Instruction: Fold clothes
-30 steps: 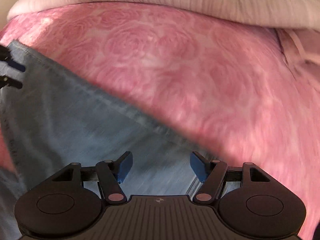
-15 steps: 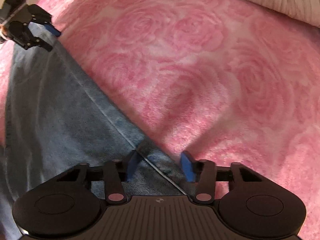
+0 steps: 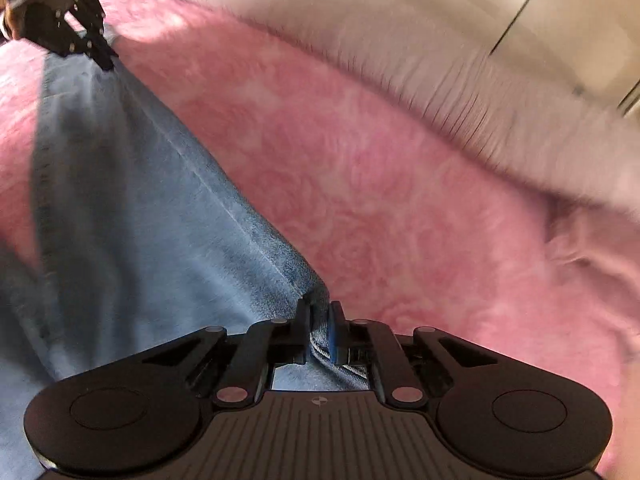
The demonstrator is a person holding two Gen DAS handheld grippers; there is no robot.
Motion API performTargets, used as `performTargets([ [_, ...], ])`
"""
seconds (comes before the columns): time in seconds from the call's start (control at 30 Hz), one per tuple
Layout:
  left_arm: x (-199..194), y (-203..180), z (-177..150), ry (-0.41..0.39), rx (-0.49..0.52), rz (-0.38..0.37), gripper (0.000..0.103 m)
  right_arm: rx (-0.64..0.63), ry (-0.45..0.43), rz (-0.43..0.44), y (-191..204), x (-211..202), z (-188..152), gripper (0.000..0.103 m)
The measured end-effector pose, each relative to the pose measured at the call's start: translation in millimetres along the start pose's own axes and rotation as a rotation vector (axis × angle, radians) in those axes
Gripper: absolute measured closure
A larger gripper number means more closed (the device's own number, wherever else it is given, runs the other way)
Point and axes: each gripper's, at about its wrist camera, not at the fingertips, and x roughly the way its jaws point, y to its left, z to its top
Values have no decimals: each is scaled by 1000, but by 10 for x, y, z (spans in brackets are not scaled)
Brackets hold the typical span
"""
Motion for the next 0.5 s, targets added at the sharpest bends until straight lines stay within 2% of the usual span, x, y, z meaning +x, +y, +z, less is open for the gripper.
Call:
performTargets([
  [0.1, -632, -342, -322, -34, -117, 7, 101, -14, -16, -45, 461, -589, -194, 97],
  [0.17, -841, -638, -682, 16, -224, -20, 100, 8, 32, -20, 817, -913, -408, 97],
  [0.2, -935, -785, -865, 44, -280, -34, 99, 15, 71, 3, 995, -1004, -516, 97],
  [0.27, -935, -1026, -1233, 135, -412, -62, 98, 37, 217, 80, 1393, -1057, -785, 97],
  [0.3, -922, -1127, -1391, 166, -465, -69, 96, 43, 271, 91, 1552, -1033, -899, 96],
  [0.37, -904, -1192, -1590, 174, -536, -106, 92, 55, 373, 106, 1862, -975, -1121, 95],
  [0.4, -902, -1195, -1671, 164, -568, -128, 88, 97, 371, 89, 1914, -951, -1181, 94],
  [0.43, -903, -1152, -1716, 132, -590, -139, 85, 142, 364, 70, 1955, -927, -1237, 84],
  [0.47, -899, -1098, -1750, 98, -603, -144, 78, 200, 340, 61, 1944, -910, -1261, 70],
  [0.5, -888, -1036, -1769, 73, -608, -144, 76, 266, 299, 51, 1913, -901, -1302, 63],
])
